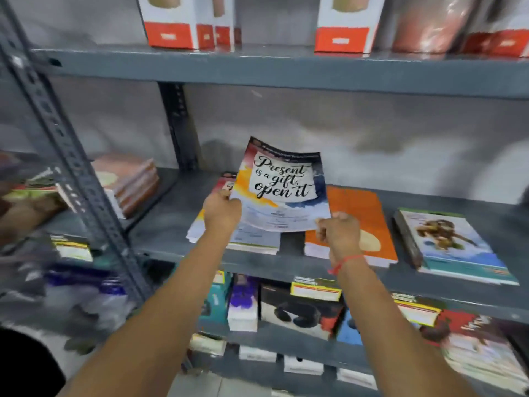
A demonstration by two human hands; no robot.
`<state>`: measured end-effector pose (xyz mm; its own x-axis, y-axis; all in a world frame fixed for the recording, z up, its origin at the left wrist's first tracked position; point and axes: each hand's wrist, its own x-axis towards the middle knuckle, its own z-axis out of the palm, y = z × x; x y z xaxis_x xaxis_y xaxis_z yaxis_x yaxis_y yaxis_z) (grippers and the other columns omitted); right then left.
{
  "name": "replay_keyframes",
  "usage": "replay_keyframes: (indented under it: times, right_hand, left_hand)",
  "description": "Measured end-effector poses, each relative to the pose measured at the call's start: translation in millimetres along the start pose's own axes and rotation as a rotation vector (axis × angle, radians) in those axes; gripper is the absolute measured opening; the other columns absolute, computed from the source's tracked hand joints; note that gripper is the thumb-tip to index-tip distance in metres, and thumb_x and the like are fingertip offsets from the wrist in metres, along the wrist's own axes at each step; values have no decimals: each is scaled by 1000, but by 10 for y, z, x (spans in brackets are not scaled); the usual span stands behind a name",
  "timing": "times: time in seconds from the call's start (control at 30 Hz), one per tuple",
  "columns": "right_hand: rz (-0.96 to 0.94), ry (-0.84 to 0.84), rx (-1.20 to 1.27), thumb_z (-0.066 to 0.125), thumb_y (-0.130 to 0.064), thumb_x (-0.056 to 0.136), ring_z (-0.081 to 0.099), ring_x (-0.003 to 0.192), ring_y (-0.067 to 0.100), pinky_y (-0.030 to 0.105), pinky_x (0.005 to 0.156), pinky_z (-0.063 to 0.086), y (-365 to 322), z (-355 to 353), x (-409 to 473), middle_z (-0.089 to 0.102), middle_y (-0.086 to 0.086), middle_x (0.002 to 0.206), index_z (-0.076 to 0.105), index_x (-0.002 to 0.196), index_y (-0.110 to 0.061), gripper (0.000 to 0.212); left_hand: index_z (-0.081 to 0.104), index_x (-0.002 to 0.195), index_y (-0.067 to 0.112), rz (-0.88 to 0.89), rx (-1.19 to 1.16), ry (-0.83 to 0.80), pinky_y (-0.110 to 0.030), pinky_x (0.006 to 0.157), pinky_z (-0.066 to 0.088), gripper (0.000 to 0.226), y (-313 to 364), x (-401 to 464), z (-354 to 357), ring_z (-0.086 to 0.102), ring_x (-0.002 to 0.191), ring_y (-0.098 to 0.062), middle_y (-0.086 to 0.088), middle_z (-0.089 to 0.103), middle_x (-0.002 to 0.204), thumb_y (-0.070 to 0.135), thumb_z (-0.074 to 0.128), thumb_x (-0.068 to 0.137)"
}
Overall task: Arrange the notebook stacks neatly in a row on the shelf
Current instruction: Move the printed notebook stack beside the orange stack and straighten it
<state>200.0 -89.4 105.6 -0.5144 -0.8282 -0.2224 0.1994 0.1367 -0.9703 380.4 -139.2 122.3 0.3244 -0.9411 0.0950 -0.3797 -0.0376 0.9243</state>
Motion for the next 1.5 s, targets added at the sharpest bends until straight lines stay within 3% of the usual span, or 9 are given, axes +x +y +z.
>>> replay_keyframes:
  times: [0.2,0.4,0.57,0.73,0.9,1.17,1.3,1.43,1.5]
  right_hand:
    - [8,-27,-158,54,10,78,34,45,17,31,54,34,356,609,-34,42,8,53,39,56,-15,36]
    - [-13,45,-302,61,-4,79,48,76,21,28,69,36,641,832,-62,55,9,76,58,79,-4,3]
    - [-76,20,-397,63,-14,82,55,82,26,26,62,41,762,757,-32,62,14,87,61,104,6,30]
    - [-4,-20,-126,39,-45,93,31,139,23,40,114,23,738,762,99,34,3,151,33,142,-18,56]
    - [44,-167,-46,27,-54,92,19,142,11,36,117,13,898,918,3,23,-12,154,21,147,-30,60]
    - [-24,-227,-84,25,-49,94,17,123,-5,33,115,12,949,910,4,22,-19,148,15,147,-35,56]
    - [-37,-321,-88,47,-55,83,19,132,-2,28,108,17,957,791,25,19,-16,154,15,146,-36,73]
    - [-144,-365,-180,56,-36,86,34,127,-4,1,92,32,1027,589,1,33,-34,132,22,146,-28,70]
    - [-152,-404,-203,61,-16,84,46,119,-6,4,93,38,1069,536,17,44,-33,124,24,146,-22,73]
  left_hand:
    - [17,50,18,4,17,13,-33,52,5,41,-553,253,-384,8,54,-19,-4,13,55,-8,40,73]
    - [37,52,10,-81,94,-66,-30,54,17,20,-1045,462,-460,23,62,-24,-8,27,58,8,44,71]
    - [59,116,17,-123,69,-142,-45,100,39,35,-1268,599,-489,47,113,-35,-14,50,122,15,52,82]
    - [34,142,17,-248,-379,-197,-27,111,26,48,-1172,645,-538,41,130,-14,4,44,143,26,42,95]
    - [44,134,30,-355,-574,-259,-41,117,22,50,-1233,547,-431,39,132,-14,10,43,142,53,35,90]
    - [41,135,36,-337,-607,-293,-45,117,19,49,-1294,577,-411,33,134,-12,16,34,145,54,32,91]
    - [31,142,27,-213,-602,-427,-46,115,24,62,-1396,621,-521,40,133,-20,1,40,147,43,49,84]
    - [41,133,33,-87,-558,-574,-22,103,38,86,-1571,618,-706,48,125,-1,18,58,129,56,74,57]
    - [50,119,40,-88,-539,-603,-13,92,40,85,-1615,596,-734,51,117,9,25,63,119,59,80,43]
